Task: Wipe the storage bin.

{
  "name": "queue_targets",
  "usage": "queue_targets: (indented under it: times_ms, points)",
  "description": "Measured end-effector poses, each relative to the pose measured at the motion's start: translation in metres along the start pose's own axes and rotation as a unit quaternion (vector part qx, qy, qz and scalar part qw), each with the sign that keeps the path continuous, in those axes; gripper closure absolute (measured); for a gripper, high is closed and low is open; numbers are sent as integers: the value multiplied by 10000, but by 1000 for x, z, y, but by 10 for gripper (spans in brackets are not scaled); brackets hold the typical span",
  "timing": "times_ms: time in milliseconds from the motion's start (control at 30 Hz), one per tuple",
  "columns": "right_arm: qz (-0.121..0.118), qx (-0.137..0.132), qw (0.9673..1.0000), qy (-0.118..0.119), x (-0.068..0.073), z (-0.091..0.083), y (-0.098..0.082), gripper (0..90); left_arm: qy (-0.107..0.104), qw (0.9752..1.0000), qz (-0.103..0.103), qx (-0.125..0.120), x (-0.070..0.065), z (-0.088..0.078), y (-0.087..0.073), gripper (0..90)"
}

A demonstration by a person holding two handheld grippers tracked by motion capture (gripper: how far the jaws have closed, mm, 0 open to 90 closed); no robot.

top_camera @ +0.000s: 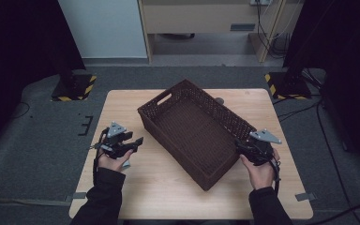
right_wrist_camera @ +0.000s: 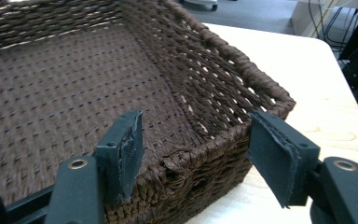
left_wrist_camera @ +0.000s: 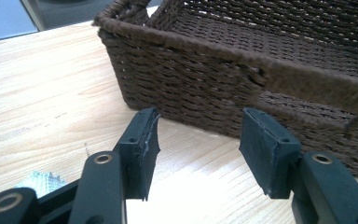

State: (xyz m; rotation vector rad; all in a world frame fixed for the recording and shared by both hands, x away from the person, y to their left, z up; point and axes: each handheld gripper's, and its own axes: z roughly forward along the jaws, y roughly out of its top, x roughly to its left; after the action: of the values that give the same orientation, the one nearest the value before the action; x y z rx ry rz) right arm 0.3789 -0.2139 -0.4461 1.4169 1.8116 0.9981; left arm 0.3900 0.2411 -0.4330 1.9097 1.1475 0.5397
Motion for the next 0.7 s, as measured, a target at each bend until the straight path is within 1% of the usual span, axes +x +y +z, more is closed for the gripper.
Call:
queue_targets:
  times_ms: [100, 133, 167, 233, 267, 333, 400, 467, 500, 533, 600, 700]
  points:
    - [86, 9, 9999, -84, -7, 7, 2, 348, 28, 10000, -4, -2, 2, 0, 0, 457]
    - [141, 3, 9999, -52, -8, 8, 2, 344, 34, 10000, -12, -2, 3, 0, 0, 457]
    - [137, -20, 9999, -44, -8, 7, 2, 338, 51, 10000, -24, -2, 4, 0, 0, 458]
    - [95, -93, 9999, 3, -6, 2, 1, 310, 55, 10000, -59, -23, 5, -1, 0, 459]
    - [126, -125, 9998, 61, -4, -1, 1, 298, 69, 10000, -62, -29, 6, -1, 0, 459]
    - [100, -124, 9998, 104, 0, -5, -1, 284, 81, 9999, -53, -44, 7, -2, 0, 459]
    - [89, -54, 9999, 126, 5, -5, -3, 275, 90, 9999, -75, -64, 8, -3, 0, 458]
    - [53, -24, 9999, 117, 7, 0, -5, 267, 106, 9999, -70, -68, 9, -4, 0, 458]
    - [75, -22, 9999, 150, 6, 2, -6, 269, 109, 9999, -71, -62, 10, -4, 0, 458]
    - [84, -39, 9999, 121, 5, 3, -5, 284, 110, 9999, -81, -59, 10, -3, 0, 457]
    - [25, -4, 10000, 23, 3, 5, -3, 322, 128, 9999, -84, -55, 10, -2, 0, 457]
    - [29, -41, 10000, -59, -2, 10, -3, 340, 170, 9998, -110, -49, 11, -2, 0, 457]
